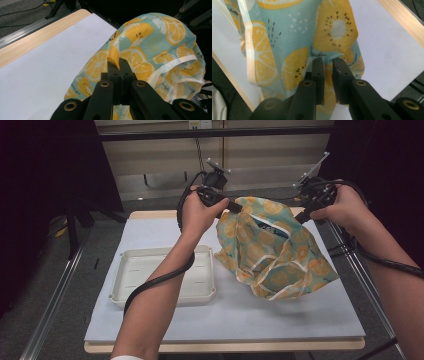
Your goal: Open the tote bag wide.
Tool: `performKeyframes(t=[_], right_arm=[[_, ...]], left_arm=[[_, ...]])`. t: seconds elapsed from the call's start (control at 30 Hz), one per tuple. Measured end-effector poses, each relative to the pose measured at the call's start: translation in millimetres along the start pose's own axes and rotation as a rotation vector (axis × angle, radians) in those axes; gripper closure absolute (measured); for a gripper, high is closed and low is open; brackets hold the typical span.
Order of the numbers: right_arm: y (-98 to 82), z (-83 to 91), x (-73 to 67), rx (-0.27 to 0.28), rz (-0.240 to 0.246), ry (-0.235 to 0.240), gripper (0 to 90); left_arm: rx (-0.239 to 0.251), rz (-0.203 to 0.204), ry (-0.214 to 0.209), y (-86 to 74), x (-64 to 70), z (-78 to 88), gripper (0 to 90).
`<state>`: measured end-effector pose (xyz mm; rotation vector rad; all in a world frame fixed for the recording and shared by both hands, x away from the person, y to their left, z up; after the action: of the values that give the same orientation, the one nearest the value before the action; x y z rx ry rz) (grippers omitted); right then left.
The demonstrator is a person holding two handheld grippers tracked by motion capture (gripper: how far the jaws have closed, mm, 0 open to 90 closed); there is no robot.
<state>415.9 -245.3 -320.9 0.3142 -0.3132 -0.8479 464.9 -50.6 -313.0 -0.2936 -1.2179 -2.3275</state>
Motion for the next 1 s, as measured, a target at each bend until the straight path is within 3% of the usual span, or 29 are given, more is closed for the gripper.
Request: performKeyframes(t=[0.17, 0.37, 0.53, 0.67, 0.87, 1.0], right_arm=[[0.0, 20.9, 4.4, 0.032, -0.01, -0.012, 70.3], [1.1, 41.0, 0.2, 0.05, -0.008, -0.016, 64.3], [8.5, 45.3, -11.5, 0.061, -0.01, 0.01, 62.5], [14.3, 37.9, -20.6, 0.065, 0.012, 0.038, 62.7], [15.0, 22.8, -24.1, 0.019, 0.039, 0.049, 86.2], [17.5, 29.9, -21.0, 0.031, 0.022, 0.06, 90.0]], left_arm=[[0.005, 0.001, -0.008, 0.2, 0.4, -0.7, 90.0], [-0.012, -0.006, 0.01, 0.6, 1.3, -0.3, 90.0], [-0.012, -0.007, 0.017, 0.8, 1.2, -0.1, 90.0], [-0.013, -0.002, 0.008, 0.7, 1.3, -0.4, 90.0], [-0.013, 0.0, 0.002, 0.9, 0.7, 0.4, 90.0], [-0.013, 0.009, -0.008, 1.3, 2.0, 3.8, 90.0]])
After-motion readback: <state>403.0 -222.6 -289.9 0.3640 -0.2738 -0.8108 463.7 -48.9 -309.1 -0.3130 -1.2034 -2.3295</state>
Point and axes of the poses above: each handheld gripper's, and its own axes: z roughly backward along the jaws, y roughly out of its top, x roughly to its right, the point moved 9 cm from there along -z, roughly forward along the jaws, and after that the axes turned 11 degrees about -y, right-handed, at the moved point
